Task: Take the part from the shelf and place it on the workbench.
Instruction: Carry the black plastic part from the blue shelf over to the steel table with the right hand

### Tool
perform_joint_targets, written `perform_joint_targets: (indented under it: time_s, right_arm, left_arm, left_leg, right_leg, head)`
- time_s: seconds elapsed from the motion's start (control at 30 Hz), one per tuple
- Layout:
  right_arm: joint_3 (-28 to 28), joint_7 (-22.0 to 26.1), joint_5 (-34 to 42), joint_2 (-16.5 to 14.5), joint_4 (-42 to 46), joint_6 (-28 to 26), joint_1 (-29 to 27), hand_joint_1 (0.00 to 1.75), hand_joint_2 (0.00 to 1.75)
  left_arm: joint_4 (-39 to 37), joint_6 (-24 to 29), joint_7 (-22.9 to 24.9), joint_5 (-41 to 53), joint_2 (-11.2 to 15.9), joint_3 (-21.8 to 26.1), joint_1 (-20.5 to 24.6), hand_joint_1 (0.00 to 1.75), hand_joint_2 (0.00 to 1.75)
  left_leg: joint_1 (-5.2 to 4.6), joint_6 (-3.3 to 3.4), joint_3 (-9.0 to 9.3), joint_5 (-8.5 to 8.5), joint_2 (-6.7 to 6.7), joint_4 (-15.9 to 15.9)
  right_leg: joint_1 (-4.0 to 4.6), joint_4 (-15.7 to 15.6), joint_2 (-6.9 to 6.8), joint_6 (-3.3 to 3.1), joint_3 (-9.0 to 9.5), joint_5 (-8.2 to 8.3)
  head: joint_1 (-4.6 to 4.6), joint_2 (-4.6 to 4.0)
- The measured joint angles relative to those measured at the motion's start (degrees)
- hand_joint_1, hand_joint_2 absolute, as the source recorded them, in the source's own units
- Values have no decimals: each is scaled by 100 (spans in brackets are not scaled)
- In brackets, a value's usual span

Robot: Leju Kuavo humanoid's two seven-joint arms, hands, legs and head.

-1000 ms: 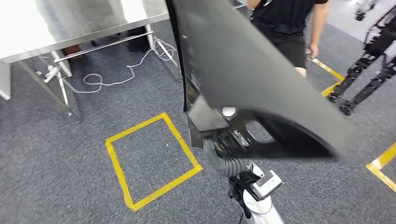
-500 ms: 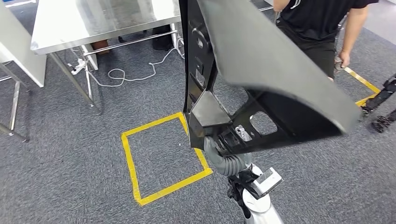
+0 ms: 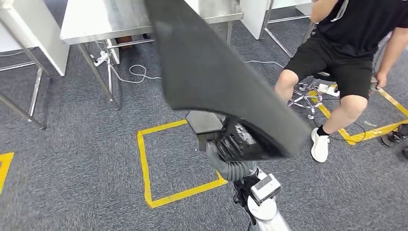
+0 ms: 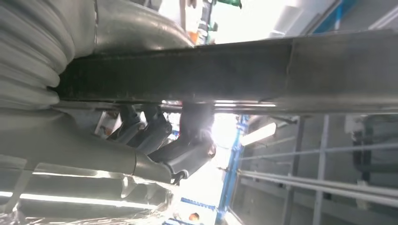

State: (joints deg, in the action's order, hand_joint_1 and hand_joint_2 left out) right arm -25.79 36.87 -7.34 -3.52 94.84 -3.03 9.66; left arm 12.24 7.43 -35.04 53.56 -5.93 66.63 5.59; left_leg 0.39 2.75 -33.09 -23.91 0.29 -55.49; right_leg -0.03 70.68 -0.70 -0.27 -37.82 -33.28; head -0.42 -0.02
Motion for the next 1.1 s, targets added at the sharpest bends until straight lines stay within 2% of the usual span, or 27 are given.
perform_joint_targets:
  time_s: [0.03, 0.07, 0.1, 0.13, 0.17, 0.2, 0.23, 0.27, 0.33, 0.4, 0.43, 0.5, 0.53, 0.57, 0.6, 0.63, 0.67, 0.7, 0.73, 0.77, 0.8, 0.87, 0.9, 0.97, 1.03, 1.07, 1.1]
  right_arm:
    - [0, -2, -3, 11, -13, -1, -12, 175, 175]
    - [0, -4, -6, 21, -23, -1, -21, 175, 175]
    - [0, -4, -6, 28, -30, -1, -26, 175, 175]
    - [0, -4, -7, 32, -32, -1, -25, 175, 175]
    - [-1, -4, -7, 34, -35, -1, -21, 175, 175]
    - [-2, -4, -9, 34, -37, -1, -17, 175, 175]
    - [-2, -4, -10, 34, -39, -2, -14, 175, 175]
    - [-2, -4, -10, 33, -43, -4, -12, 175, 175]
    - [-4, -5, -8, 30, -48, -21, -10, 175, 175]
    - [-12, -9, -7, 23, -49, -44, -4, 175, 175]
    - [-18, -13, -3, 20, -49, -58, -3, 175, 175]
    - [-29, -27, 12, 20, -55, -84, -8, 175, 175]
    - [-31, -39, 21, 20, -62, -93, -12, 175, 175]
    - [-32, -51, 30, 20, -72, -98, -15, 175, 175]
    - [-33, -61, 37, 20, -81, -100, -16, 175, 175]
    - [-33, -68, 41, 20, -88, -101, -15, 175, 175]
    - [-33, -70, 45, 20, -92, -102, -13, 175, 175]
    - [-34, -72, 47, 20, -95, -102, -9, 175, 175]
    - [-34, -73, 51, 21, -97, -102, -7, 175, 175]
    - [-35, -75, 55, 20, -99, -102, -6, 175, 175]
    - [-37, -76, 58, 20, -102, -102, -10, 175, 175]
    - [-43, -80, 63, 19, -105, -103, -13, 175, 175]
    - [-47, -80, 63, 20, -106, -104, -5, 175, 175]
    - [-56, -88, 65, 22, -105, -108, 15, 175, 175]
    - [-67, -103, 72, 28, -110, -113, 9, 175, 175]
    - [-71, -111, 76, 32, -115, -117, -1, 175, 175]
    - [-74, -115, 80, 33, -120, -121, -9, 175, 175]
  left_arm:
    - [0, 0, 0, 0, -4, 0, 4, 0, 175]
    - [0, 0, 0, 0, -8, 1, 3, 0, 175]
    - [0, 0, 0, -1, -12, 1, 2, 0, 175]
    - [0, 0, 0, -1, -17, 1, 1, 0, 175]
    - [0, 0, 0, -1, -22, 1, 1, 0, 175]
    - [0, 0, -1, -1, -25, 1, 1, 0, 175]
    - [0, 0, -2, -2, -26, 1, 0, 0, 175]
    - [0, 1, -3, -4, -26, 1, -2, 0, 175]
    - [0, 2, -7, -8, -27, 1, -7, 0, 175]
    - [0, 5, -10, -12, -29, 0, -5, 0, 175]
    - [0, 12, -10, -16, -29, 0, -3, 0, 175]
    - [0, 28, -7, -37, -28, 1, -5, 0, 175]
    - [-1, 34, -3, -47, -28, 1, -11, 0, 175]
    - [-1, 37, 1, -54, -29, 1, -17, 0, 175]
    - [-1, 38, 4, -57, -29, 1, -21, 0, 175]
    - [-1, 38, 6, -58, -29, 1, -24, 0, 175]
    - [1, 40, 6, -58, -23, 1, -24, 0, 175]
    - [1, 42, 5, -58, -18, 1, -20, 0, 175]
    - [1, 43, 4, -58, -11, 0, -14, 0, 175]
    - [2, 45, 2, -58, -3, 0, -10, 0, 175]
    - [2, 45, 1, -58, 1, 0, -8, 0, 175]
    - [3, 42, -1, -58, 5, 1, -15, 0, 175]
    - [3, 39, 1, -58, 4, 1, -15, 0, 175]
    - [2, 35, 4, -58, -3, 1, -3, 0, 175]
    - [2, 35, 7, -57, -12, 1, 1, 0, 175]
    - [1, 35, 8, -56, -20, 1, -6, 0, 175]
    - [-1, 36, 9, -53, -25, 1, -15, 0, 175]
  left_leg:
    - [1, -5, 1, -6, -37, -2]
    - [3, -12, 4, -11, -72, -5]
    - [8, -25, 12, -20, -107, -11]
    - [14, -45, 21, -33, -137, -25]
    - [13, -76, 26, -55, -163, -49]
    - [7, -114, 25, -85, -186, -80]
    - [-1, -149, 17, -109, -199, -106]
    - [-5, -178, 8, -127, -207, -122]
    - [13, -222, -1, -152, -205, -137]
    - [33, -277, -84, -284, -149, -347]
    - [38, -304, -224, -430, -109, -638]
    - [39, -339, -664, -764, -54, -1458]
    - [37, -335, -864, -849, -46, -1784]
    - [32, -313, -967, -816, -45, -1904]
    - [22, -271, -955, -674, -45, -1796]
    - [-2, -202, -823, -447, -44, -1468]
    - [-47, -106, -635, -218, -37, -1043]
    - [-92, -9, -453, -73, -11, -666]
    - [-140, 70, -320, 0, 13, -394]
    - [-175, 130, -248, -2, 30, -246]
    - [-193, 160, -216, -35, 38, -179]
    - [-188, 201, -69, -41, 0, -40]
    - [-170, 211, 15, -41, -15, 13]
    - [-128, 211, 130, -44, -37, 66]
    - [-98, 180, 154, -73, -59, 62]
    - [-76, 146, 176, -99, -70, 58]
    - [-45, 100, 208, -133, -82, 52]
  right_leg:
    - [-4, 269, 16, 16, -157, -78]
    - [-10, 337, 20, 52, -219, -64]
    - [-20, 146, 21, 108, -151, 57]
    - [-37, -243, 23, 169, 18, 243]
    - [-53, -664, 27, 206, 205, 421]
    - [-66, -1018, 33, 210, 372, 563]
    - [-69, -1223, 39, 184, 471, 637]
    - [-60, -1285, 43, 137, 502, 655]
    - [-57, -1292, 45, 56, 517, 664]
    - [-76, -1302, 44, -18, 542, 657]
    - [-80, -1305, 44, -52, 559, 646]
    - [-53, -1304, 42, -102, 581, 615]
    - [-34, -1304, 42, -120, 593, 600]
    - [-11, -1304, 43, -132, 611, 585]
    - [14, -1304, 44, -145, 638, 565]
    - [40, -1307, 44, -153, 675, 541]
    - [52, -1312, 44, -163, 712, 517]
    - [76, -1317, 43, -157, 740, 490]
    - [77, -1329, 38, -142, 760, 468]
    - [72, -1327, 29, -119, 783, 470]
    - [75, -1309, 19, -67, 801, 492]
    - [60, -1212, 8, 11, 835, 515]
    - [56, -1089, 19, 42, 792, 469]
    - [24, -569, 48, 61, 510, 244]
    - [-30, 85, 59, 82, 69, 9]
    - [-65, 234, 59, 118, -83, -21]
    - [-103, 180, 59, 177, -134, 44]
  head:
    - [8, 0]
    - [9, 0]
    - [12, 0]
    - [13, 0]
    - [12, 1]
    - [13, 1]
    - [11, 1]
    - [9, 1]
    - [7, 1]
    - [-4, 1]
    - [-11, 1]
    - [-26, 1]
    - [-24, 0]
    - [-26, 0]
    - [-25, 0]
    - [-24, 0]
    - [-22, 0]
    - [-15, 0]
    - [-14, 0]
    - [-10, 0]
    - [-11, 0]
    - [-15, 0]
    - [-16, 0]
    - [-3, 0]
    - [8, 0]
    - [7, 0]
    - [10, 0]
